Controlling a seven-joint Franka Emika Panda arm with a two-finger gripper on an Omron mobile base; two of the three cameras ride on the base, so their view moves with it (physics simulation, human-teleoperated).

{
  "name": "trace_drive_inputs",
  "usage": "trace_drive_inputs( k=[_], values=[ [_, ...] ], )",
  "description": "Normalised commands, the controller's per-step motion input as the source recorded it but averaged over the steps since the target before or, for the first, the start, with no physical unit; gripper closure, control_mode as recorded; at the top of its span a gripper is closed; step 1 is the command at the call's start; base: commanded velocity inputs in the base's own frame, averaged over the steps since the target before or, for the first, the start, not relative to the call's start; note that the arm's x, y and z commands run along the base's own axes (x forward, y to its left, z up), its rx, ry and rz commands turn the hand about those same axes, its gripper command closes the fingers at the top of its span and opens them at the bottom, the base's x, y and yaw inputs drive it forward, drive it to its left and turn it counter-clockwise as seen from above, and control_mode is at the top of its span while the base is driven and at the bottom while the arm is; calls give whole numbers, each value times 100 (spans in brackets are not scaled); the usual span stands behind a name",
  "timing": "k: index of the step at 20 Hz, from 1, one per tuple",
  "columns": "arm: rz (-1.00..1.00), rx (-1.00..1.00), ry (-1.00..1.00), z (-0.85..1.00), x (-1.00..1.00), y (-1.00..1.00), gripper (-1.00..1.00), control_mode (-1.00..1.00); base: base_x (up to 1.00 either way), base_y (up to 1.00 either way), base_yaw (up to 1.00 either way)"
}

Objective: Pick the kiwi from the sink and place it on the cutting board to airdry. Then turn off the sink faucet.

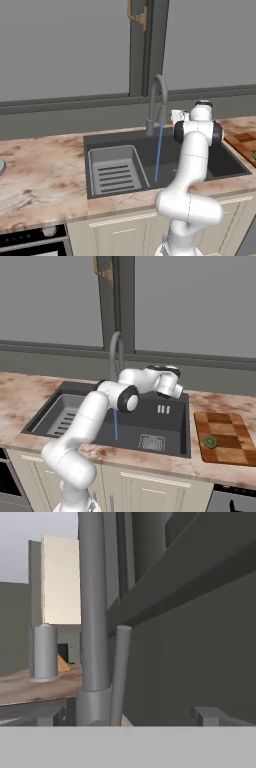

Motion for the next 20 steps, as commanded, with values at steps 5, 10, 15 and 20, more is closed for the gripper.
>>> trace_drive_inputs(
  k=[5,10,15,20],
  values=[
    [25,-1,-12,46,40,74,-100,-100,0,0,0],
    [14,-8,-10,54,50,100,-100,-100,0,0,0],
    [3,-11,-5,55,62,100,-100,-100,0,0,0],
    [1,-10,-4,60,72,100,-100,-100,0,0,0]
  ],
)
